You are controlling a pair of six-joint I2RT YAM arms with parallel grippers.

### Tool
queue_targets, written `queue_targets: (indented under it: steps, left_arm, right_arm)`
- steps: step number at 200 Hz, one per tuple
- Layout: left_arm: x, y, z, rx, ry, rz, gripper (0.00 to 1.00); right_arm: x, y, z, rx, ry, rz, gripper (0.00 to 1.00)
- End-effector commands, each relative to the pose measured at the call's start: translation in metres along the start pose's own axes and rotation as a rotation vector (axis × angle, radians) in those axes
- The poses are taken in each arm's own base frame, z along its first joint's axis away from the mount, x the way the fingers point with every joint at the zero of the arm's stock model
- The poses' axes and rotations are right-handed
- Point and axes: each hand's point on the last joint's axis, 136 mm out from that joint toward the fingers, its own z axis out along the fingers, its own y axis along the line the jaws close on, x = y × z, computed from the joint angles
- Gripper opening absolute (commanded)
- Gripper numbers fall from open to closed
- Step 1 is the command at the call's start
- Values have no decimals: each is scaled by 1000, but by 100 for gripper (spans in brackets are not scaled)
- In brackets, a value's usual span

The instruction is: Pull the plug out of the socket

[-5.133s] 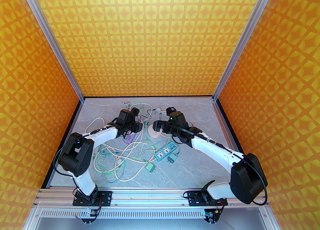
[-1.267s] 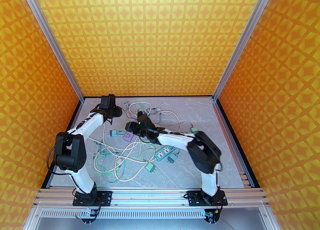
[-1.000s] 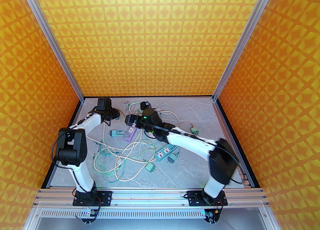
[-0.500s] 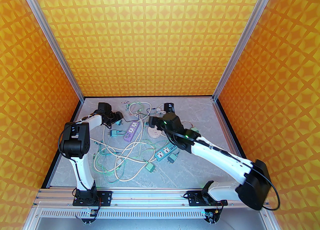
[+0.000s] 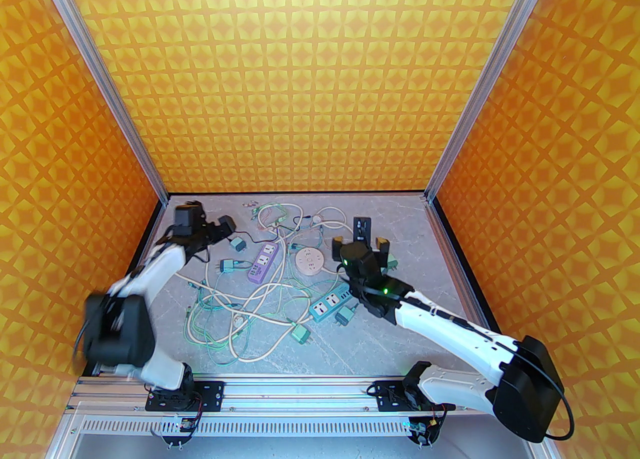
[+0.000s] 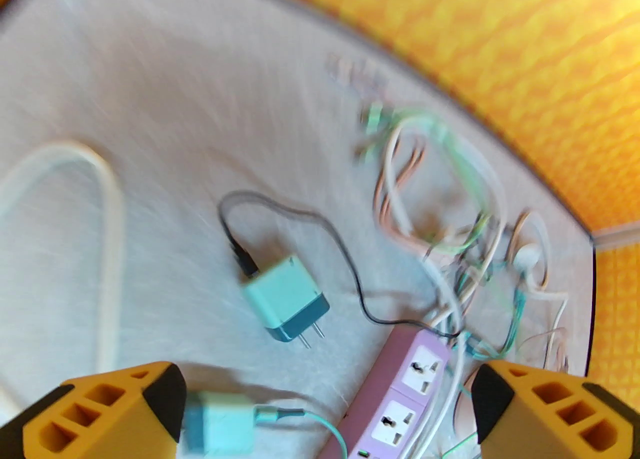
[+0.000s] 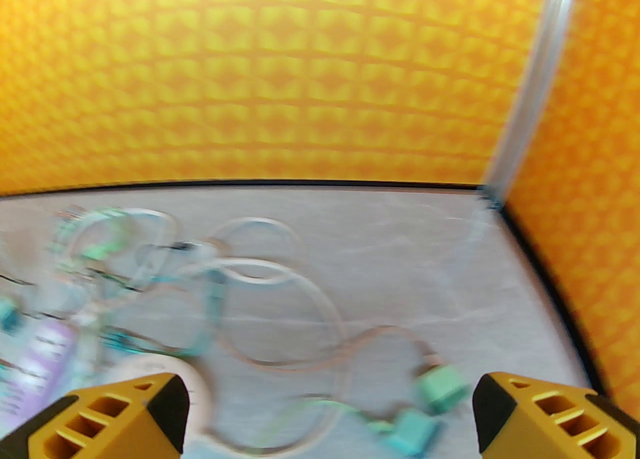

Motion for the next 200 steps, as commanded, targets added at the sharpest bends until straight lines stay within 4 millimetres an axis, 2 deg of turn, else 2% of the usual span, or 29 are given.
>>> queue_targets:
  steps: [1, 14, 25, 30, 34, 61, 70, 82, 105, 127, 140, 159, 171, 185, 200]
  left_arm:
    - [-3, 48, -34, -243, -121, 60, 99]
    - [0, 69, -53, -334, -182, 66, 99]
    - [7, 83, -62, -376, -228, 100, 99]
    - [10, 85, -62, -373, -250, 125, 99]
    - [8, 84, -71, -360, -293, 137, 99]
    - [15, 96, -80, -345, -455, 197, 99]
    - [17, 97, -77, -335, -492, 227, 99]
    - [21, 101, -69, -338, -511, 270, 99]
    - [29, 109, -41, -368, -464, 347, 99]
    - [30, 110, -29, -350, -545, 406, 99]
    - [35, 111, -20, -335, -561, 414, 99]
    - [42, 94, -2, -241, -490, 489, 99]
    - [52, 94, 11, -218, -457, 513, 99]
    - [49, 93, 6, -211, -496, 509, 99]
    - [46, 98, 10, -225, -482, 491, 99]
  right_arm:
    - [-7, -32, 4, 126, -113, -55, 98]
    - [5, -40, 9, 138, -133, -94, 99]
    - [19, -49, 18, 143, -134, -114, 99]
    - [26, -53, 23, 146, -125, -124, 99]
    - [31, -58, 26, 156, -115, -127, 99]
    - [77, -89, 54, 242, 8, -79, 99]
    - [87, -96, 58, 266, 3, -45, 99]
    - [83, -98, 60, 275, -37, -31, 99]
    - [82, -88, 72, 187, -27, -25, 99]
    - [85, -85, 82, 115, -15, 45, 98]
    - [94, -84, 85, 60, -53, 86, 99]
    - [94, -80, 86, 14, -61, 85, 98]
    - [96, -79, 86, -2, -55, 91, 98]
    - [105, -71, 86, -55, -51, 84, 98]
    - [101, -63, 89, -87, -104, 60, 99]
